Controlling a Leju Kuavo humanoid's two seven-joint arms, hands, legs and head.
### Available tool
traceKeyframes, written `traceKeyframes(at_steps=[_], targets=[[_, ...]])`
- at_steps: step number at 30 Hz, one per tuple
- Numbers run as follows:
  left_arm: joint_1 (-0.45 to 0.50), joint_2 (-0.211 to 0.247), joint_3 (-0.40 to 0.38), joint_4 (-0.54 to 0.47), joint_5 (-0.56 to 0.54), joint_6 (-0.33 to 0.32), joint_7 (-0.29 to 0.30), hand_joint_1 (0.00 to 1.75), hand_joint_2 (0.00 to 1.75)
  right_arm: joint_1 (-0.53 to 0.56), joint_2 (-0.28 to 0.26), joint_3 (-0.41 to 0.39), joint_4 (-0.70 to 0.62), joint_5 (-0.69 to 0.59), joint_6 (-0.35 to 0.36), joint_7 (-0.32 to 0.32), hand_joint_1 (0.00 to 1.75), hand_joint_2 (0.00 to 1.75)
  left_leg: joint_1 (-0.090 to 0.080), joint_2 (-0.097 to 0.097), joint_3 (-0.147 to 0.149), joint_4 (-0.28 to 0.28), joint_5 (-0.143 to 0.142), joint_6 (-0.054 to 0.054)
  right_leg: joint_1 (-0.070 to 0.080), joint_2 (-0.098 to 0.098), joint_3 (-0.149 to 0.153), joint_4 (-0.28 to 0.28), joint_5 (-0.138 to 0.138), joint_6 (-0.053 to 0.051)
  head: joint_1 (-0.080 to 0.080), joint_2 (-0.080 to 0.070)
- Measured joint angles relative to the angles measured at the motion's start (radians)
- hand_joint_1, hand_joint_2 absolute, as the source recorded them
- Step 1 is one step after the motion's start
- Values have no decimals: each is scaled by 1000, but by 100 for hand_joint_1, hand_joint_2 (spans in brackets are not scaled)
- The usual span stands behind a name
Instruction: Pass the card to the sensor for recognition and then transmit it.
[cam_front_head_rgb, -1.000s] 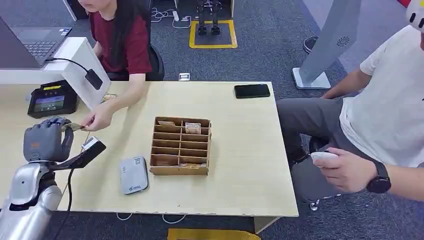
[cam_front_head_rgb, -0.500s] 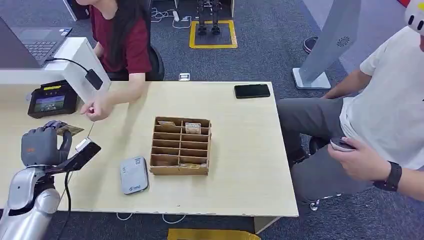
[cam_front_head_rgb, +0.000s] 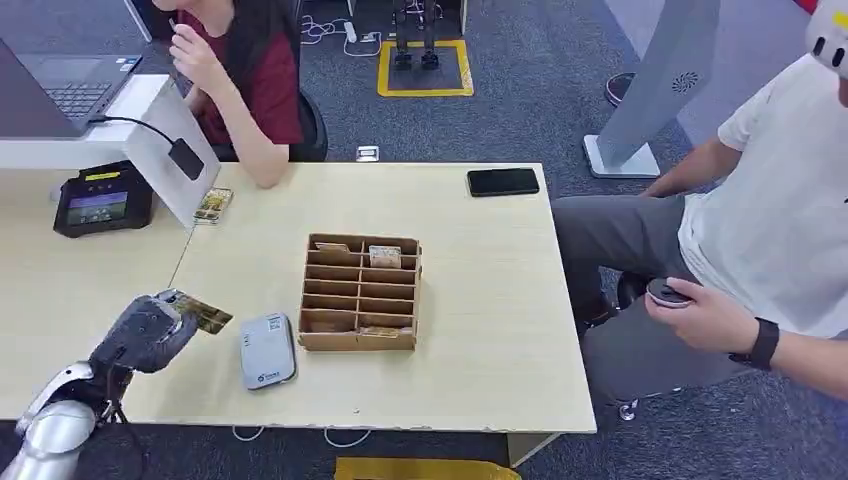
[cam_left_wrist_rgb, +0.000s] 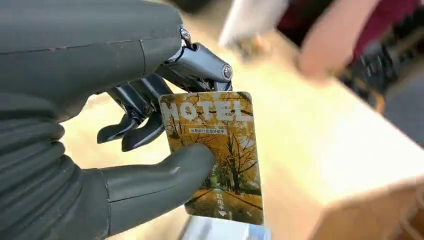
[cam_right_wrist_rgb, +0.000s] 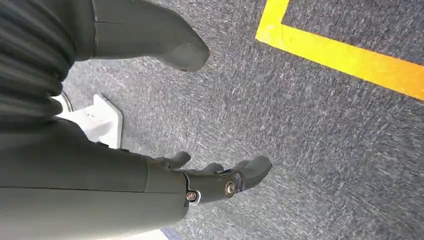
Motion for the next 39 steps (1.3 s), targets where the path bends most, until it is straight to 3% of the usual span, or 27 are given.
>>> traceKeyframes(at_steps=[3, 9, 19, 24, 29, 32, 39], targets=[[54, 31, 0, -29, 96, -43, 15, 175, 175, 2, 0, -4, 0, 1, 0, 3, 0, 175, 0, -1, -1, 0, 0, 0, 0, -1, -1, 0, -1, 1, 0, 0], [110, 16, -25, -39, 147, -8, 106, 175, 175, 1, 2, -8, 0, 3, -13, 3, 0, 175, 0, -2, -1, 0, 0, 0, 0, -2, -1, 0, -1, 1, 1, 0], [127, 10, -45, -39, 158, 1, 114, 175, 175, 1, 5, -8, 0, 6, -14, 0, 0, 175, 0, -2, -1, 0, 0, 0, 0, -2, -1, 0, -1, 1, 1, 0], [135, 1, -47, -37, 198, 37, 137, 175, 175, 0, 5, -8, 0, 12, -15, 2, 0, 175, 0, -2, -2, 0, 0, 0, 0, -2, -1, 0, -1, 1, 0, 0], [152, -41, -73, -24, 171, 113, 146, 175, 175, 0, 5, -8, 2, 23, -10, 19, 0, 175, -1, -2, -2, 0, 0, 0, 0, -3, -1, 0, -1, 1, 0, 0], [141, -92, -100, -2, 124, 190, 146, 175, 175, -2, 6, -8, 3, 25, -10, 19, 0, 175, -1, -3, -2, 0, 0, 0, 0, -4, -1, -1, -1, 1, 0, 0], [82, -196, -153, 74, 43, 270, 146, 175, 175, -11, 10, -6, 3, 35, -10, 15, 0, 175, -1, -2, -2, 0, 0, 0, -1, -3, 0, -1, 0, 1, 0, 0]])
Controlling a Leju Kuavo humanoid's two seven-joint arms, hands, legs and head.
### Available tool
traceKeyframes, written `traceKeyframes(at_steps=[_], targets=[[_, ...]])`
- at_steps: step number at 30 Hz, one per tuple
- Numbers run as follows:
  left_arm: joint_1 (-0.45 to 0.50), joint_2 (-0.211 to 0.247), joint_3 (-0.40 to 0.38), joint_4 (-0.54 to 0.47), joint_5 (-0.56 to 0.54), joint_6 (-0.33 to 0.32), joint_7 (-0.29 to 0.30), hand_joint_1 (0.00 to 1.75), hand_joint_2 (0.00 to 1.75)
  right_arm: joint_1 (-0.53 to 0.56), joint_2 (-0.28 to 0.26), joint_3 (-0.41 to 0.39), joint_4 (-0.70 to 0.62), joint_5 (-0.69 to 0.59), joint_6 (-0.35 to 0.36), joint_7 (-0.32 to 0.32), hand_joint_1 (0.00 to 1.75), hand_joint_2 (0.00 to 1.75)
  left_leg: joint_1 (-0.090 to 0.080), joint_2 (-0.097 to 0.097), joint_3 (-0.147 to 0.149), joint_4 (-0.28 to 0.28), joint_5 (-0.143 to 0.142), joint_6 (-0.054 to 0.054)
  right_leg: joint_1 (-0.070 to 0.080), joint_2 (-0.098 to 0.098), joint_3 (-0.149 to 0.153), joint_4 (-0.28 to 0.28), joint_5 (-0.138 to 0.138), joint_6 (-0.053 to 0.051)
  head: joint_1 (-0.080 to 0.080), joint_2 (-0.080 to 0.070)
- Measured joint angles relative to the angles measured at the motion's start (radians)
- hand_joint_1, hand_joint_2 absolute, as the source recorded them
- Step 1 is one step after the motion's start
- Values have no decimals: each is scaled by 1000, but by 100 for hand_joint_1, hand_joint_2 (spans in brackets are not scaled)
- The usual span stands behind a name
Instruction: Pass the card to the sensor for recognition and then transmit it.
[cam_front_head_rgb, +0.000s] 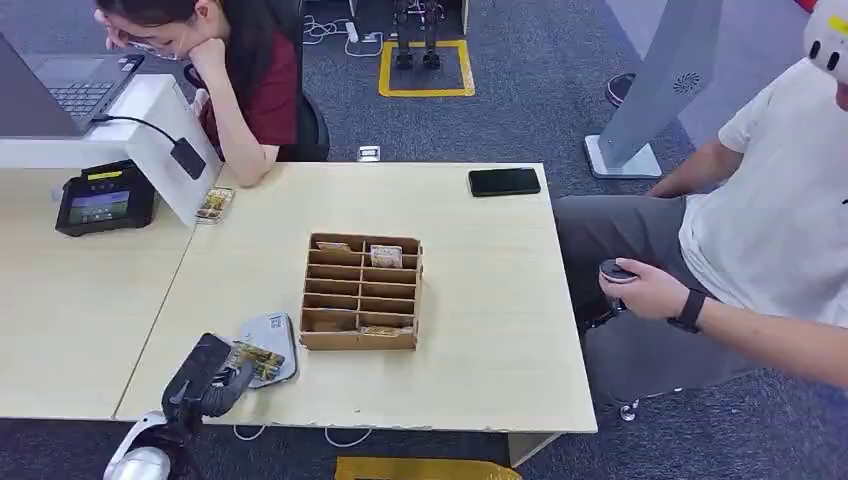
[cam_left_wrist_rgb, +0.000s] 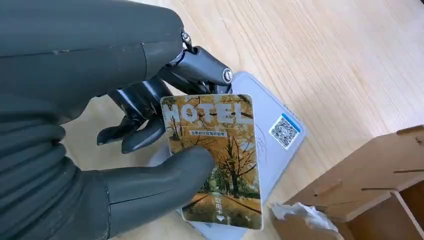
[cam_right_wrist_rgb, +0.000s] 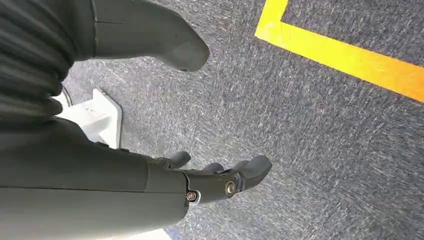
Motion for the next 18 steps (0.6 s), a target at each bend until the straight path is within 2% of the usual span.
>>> traceKeyframes(at_steps=[6, 16, 18], targets=[[-27, -50, -15, 45, -5, 15, -1, 175, 175, -1, 0, 3, 1, 9, 8, 10, 0, 175, 0, 0, 0, 0, 0, 0, 0, 0, 0, 0, 0, 0, 0, 0], [-30, -57, -15, 50, -1, 15, -1, 175, 175, -1, 0, 3, 1, 10, 8, 11, 0, 175, 0, 0, 0, 0, 0, 0, 0, 0, 0, 0, 0, 0, 0, 0], [-37, -70, -15, 59, 2, 15, -1, 175, 175, -1, 0, 5, 1, 11, 7, 10, 0, 175, 0, 0, 0, 0, 0, 0, 0, 0, 0, 0, 0, 0, 0, 0]])
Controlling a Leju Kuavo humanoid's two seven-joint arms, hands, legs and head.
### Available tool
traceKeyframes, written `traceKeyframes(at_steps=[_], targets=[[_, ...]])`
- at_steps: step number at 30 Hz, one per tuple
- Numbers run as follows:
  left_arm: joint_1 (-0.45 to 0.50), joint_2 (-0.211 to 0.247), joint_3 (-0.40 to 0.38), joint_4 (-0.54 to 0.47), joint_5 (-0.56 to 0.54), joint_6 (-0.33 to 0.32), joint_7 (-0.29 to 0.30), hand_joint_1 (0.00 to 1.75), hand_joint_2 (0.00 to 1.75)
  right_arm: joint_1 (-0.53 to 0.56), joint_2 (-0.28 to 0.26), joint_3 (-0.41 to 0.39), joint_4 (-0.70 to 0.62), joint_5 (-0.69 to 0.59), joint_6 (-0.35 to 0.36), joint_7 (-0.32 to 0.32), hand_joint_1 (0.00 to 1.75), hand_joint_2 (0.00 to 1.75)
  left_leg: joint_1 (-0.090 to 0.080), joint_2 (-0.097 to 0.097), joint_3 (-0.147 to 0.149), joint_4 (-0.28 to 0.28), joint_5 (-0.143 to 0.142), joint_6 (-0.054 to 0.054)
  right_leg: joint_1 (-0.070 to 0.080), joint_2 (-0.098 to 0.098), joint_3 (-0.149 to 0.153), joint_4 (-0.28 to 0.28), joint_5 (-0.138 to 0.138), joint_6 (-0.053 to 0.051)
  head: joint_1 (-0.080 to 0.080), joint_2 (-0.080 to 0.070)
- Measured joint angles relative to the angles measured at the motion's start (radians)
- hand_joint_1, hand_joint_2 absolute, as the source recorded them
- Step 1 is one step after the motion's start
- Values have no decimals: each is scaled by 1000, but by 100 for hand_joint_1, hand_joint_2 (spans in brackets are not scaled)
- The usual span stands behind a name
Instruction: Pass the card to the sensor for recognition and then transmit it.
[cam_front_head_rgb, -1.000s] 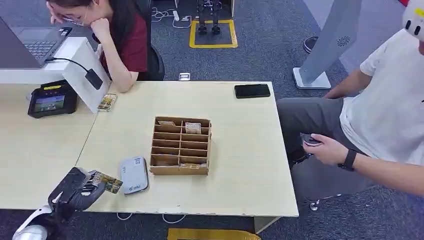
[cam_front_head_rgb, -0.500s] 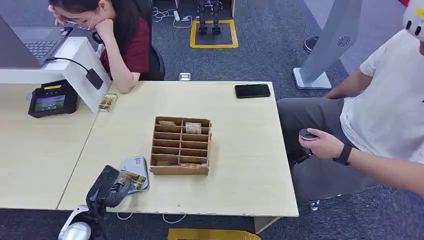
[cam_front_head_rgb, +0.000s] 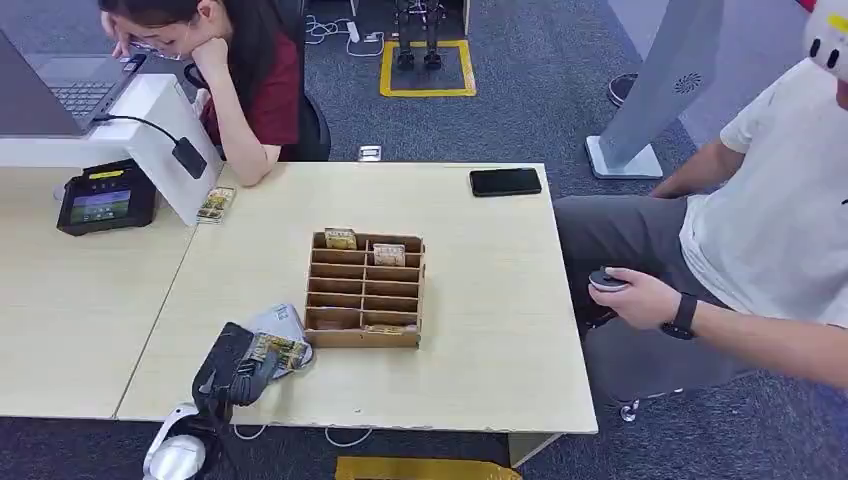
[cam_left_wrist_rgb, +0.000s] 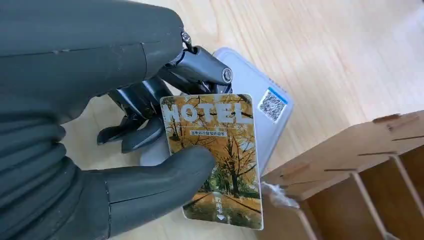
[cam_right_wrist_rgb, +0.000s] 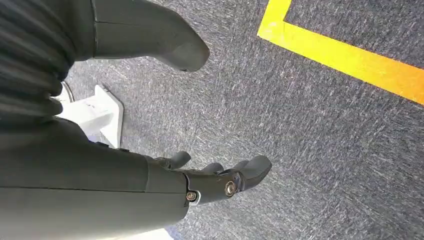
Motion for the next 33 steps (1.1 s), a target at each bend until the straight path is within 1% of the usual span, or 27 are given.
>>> traceKeyframes(at_steps=[1, 3, 4, 15, 18, 19, 22, 29, 31, 33], targets=[[-6, -13, 0, 7, 3, 3, 0, 175, 175, -1, 0, 1, 0, 2, -1, 0, 0, 175, 0, 0, 0, 0, 0, 0, 0, 0, 0, 0, 0, 0, 0, 0], [-42, -50, -1, 30, -35, 68, -17, 175, 175, -4, 3, 1, 0, 2, -2, -1, 0, 175, 0, 0, 0, 0, 1, 1, 0, 0, 0, 0, 1, 1, 0, 0], [-44, -55, -1, 32, -36, 69, -17, 175, 175, -3, 4, 1, 0, 2, -1, -2, 0, 175, 0, 0, 0, 0, 1, 1, 0, 0, 0, 0, 1, 1, 0, 0], [-50, -65, -1, 48, -43, 77, -18, 175, 175, -4, 6, 1, 1, 2, -2, -5, 0, 175, 0, 0, 0, 0, 1, 1, 0, 0, 0, 0, 1, 1, 0, 0], [-52, -71, -1, 48, -113, 134, -19, 175, 175, -3, 6, 1, 1, 1, -2, -4, 0, 175, 0, 0, 0, 0, 1, 1, 0, 0, 0, 0, 1, 1, 0, 0], [-54, -72, -1, 48, -131, 142, -18, 175, 175, -4, 6, 1, 1, 1, -2, -2, 0, 175, 0, 0, 0, 0, 1, 1, 0, 0, 0, 0, 1, 1, 0, 0], [-57, -73, -1, 50, -161, 146, -14, 175, 175, -3, 8, 1, 1, 1, -1, 6, 0, 175, 0, 0, 0, 0, 1, 1, 0, 0, 0, 0, 1, 1, 0, 0], [-57, -72, 3, 53, -170, 146, -15, 175, 175, -2, 9, 1, 1, 2, -1, 5, 0, 175, 0, 0, 0, 0, 1, 1, 0, 0, 0, 0, 1, 1, 0, 0], [-61, -72, 10, 53, -198, 150, -17, 175, 175, -2, 9, 1, 1, 2, -1, 4, 0, 175, 0, 0, 0, 0, 1, 1, 0, 0, 0, 0, 1, 1, 0, 0], [-69, -72, 13, 53, -259, 170, -16, 175, 175, -2, 9, 1, 1, 2, 0, 2, 0, 175, 0, 0, 0, 0, 1, 1, 0, 0, 0, 0, 1, 1, 0, 0]])
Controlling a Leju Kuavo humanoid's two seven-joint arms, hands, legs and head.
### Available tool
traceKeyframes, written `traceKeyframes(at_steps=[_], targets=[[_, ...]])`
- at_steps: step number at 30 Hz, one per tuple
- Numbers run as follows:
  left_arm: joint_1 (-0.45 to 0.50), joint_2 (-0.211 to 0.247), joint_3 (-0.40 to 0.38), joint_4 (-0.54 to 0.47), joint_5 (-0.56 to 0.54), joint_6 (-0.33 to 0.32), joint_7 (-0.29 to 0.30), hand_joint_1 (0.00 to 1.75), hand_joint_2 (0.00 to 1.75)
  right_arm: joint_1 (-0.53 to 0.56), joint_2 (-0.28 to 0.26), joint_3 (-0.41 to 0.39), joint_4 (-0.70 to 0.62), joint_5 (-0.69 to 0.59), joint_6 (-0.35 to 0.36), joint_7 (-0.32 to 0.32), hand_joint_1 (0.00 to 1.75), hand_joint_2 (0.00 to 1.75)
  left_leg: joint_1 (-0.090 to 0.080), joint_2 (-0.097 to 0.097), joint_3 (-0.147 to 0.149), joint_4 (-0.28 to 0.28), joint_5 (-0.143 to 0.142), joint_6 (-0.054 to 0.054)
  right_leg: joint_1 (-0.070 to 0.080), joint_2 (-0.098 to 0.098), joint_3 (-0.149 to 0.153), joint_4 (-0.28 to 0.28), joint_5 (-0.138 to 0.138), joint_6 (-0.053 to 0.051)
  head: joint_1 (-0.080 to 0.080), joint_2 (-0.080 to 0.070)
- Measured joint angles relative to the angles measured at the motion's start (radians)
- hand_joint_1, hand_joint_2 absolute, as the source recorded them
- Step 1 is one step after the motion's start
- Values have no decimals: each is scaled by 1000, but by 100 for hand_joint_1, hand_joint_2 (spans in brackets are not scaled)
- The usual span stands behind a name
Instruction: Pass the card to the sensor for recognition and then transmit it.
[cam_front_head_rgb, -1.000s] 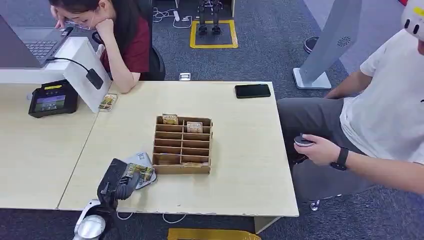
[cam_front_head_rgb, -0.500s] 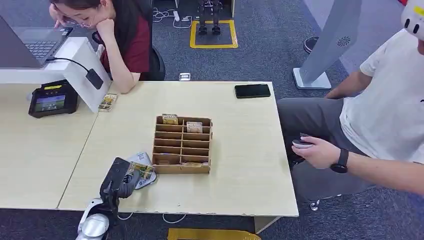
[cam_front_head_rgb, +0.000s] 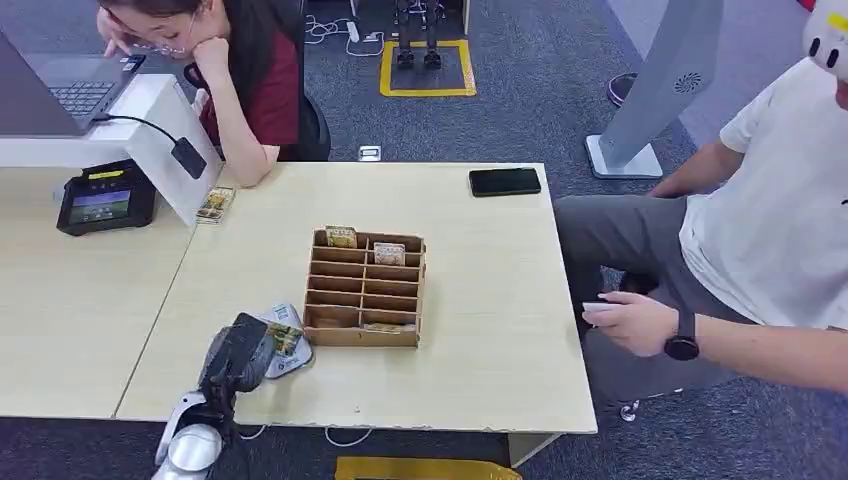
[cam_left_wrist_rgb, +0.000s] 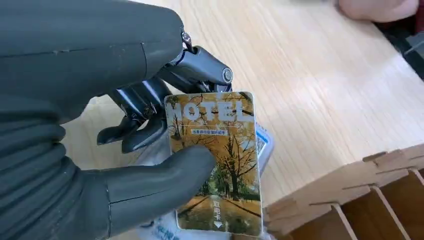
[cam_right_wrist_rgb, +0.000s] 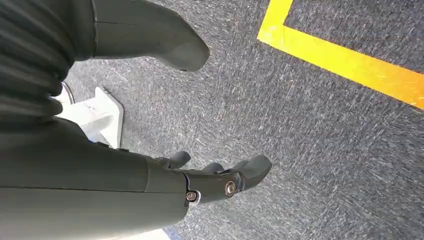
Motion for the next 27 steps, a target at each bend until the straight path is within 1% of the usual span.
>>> traceKeyframes(at_steps=[2, 4, 10, 16, 19, 27], targets=[[-10, 0, 2, 0, -102, 44, 9, 175, 175, 0, 0, 0, 0, 0, 2, 0, 0, 175, 0, 0, 0, 0, 0, 0, 0, 0, 0, 0, 0, 0, 0, 0], [-22, 1, 4, 1, -192, 76, 20, 175, 175, 0, 0, 0, 0, 0, 3, 1, 0, 175, 0, 0, 0, 0, 0, 0, 0, 0, 0, 0, 0, 0, 0, 0], [-36, 2, 27, 19, -371, 108, 23, 175, 175, 0, 0, 0, 0, 3, 3, 0, 0, 175, 0, 0, 0, 0, 0, 0, 0, 0, 0, 0, 0, 0, 0, 0], [-39, 6, 28, 50, -593, 184, 65, 175, 175, -1, 6, 0, 0, 3, -3, -14, 0, 175, 0, 0, 0, 0, 0, 0, 0, 0, 0, 0, 0, 0, 0, 0], [-41, 10, 28, 62, -612, 194, 72, 175, 175, -1, 9, 0, 0, 3, -3, -14, 0, 175, 0, 0, 0, 0, 0, 0, 0, 0, 0, 0, 0, 0, 0, 0], [-48, 10, 28, 76, -615, 200, 72, 175, 175, -1, 11, 0, 0, 3, -3, -14, 0, 175, 0, 0, 0, 0, 0, 0, 0, 0, 0, 0, 0, 0, 0, 0]])
